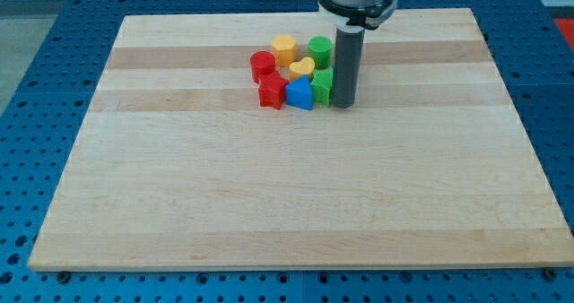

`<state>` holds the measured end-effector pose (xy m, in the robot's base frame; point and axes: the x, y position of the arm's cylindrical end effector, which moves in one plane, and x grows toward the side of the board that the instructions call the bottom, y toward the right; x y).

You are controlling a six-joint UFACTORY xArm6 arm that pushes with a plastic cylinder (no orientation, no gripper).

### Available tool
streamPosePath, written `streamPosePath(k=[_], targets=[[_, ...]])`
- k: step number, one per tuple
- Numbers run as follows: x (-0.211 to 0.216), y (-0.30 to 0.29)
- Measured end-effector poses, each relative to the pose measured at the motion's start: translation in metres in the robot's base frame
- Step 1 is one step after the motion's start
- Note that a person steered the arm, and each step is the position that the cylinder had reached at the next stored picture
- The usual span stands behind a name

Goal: Push the blue cube closer to the green circle

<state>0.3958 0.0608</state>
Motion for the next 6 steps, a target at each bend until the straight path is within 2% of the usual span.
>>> streamPosePath(k=[3, 4, 5, 6], targets=[[0.000, 0.011], [-0.001, 0.038], [-0.017, 0.051], [-0.036, 0.040]])
